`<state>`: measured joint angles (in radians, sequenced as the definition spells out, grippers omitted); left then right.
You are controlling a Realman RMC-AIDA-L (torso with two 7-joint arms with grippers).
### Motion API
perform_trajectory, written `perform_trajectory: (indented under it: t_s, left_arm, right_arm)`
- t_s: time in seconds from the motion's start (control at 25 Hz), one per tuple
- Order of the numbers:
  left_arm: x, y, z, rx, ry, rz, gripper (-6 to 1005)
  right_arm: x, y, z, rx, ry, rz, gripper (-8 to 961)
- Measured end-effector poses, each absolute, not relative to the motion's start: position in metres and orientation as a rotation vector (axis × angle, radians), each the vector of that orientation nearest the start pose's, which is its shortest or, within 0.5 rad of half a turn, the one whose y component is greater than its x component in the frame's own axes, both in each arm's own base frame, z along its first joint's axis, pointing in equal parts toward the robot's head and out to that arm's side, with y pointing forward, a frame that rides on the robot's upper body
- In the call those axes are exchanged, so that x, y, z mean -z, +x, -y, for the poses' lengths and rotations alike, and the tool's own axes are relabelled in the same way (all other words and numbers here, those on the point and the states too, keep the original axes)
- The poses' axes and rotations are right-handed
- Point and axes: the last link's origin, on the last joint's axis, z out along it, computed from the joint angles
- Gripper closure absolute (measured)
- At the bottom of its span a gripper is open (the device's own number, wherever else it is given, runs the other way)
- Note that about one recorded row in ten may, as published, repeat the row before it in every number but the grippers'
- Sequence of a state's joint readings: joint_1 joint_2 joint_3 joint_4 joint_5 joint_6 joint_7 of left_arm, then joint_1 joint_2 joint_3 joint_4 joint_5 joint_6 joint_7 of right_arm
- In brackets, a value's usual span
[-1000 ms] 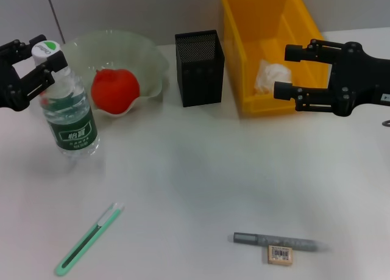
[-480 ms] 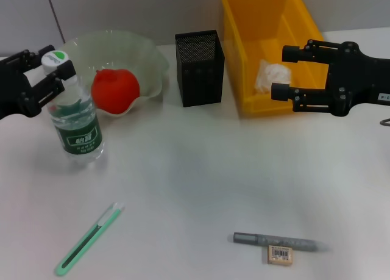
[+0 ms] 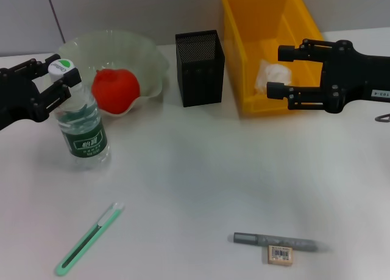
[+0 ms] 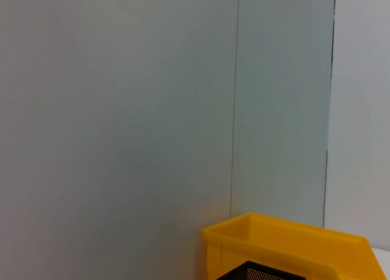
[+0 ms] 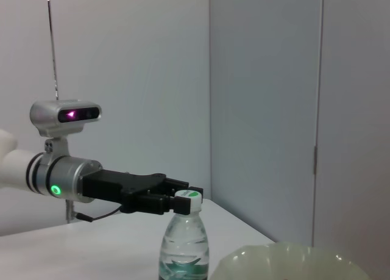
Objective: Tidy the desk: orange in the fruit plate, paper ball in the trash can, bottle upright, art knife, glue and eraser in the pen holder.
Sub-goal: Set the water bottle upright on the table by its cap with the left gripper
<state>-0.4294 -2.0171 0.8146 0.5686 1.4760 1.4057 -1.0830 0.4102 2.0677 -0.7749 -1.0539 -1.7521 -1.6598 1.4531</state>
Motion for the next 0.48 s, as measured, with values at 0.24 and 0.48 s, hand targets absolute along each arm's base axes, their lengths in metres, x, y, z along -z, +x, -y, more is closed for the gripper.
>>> perform_trajectory:
  t_s: [0.24,0.48]
  left_arm:
    - [-0.0378,-0.2839,-0.3423,0.888,-2.304,0.428,570]
    - [-0.036,-0.2861,-0.3411,0.884,-2.302,0.444,570]
  right_arm:
    - [-0.073,0.2236,-0.3319,-0.775,-2.616,-0.264,197]
    - [-0.0717,0.2218,-0.3333,-0.767,-2.625,-0.264,197]
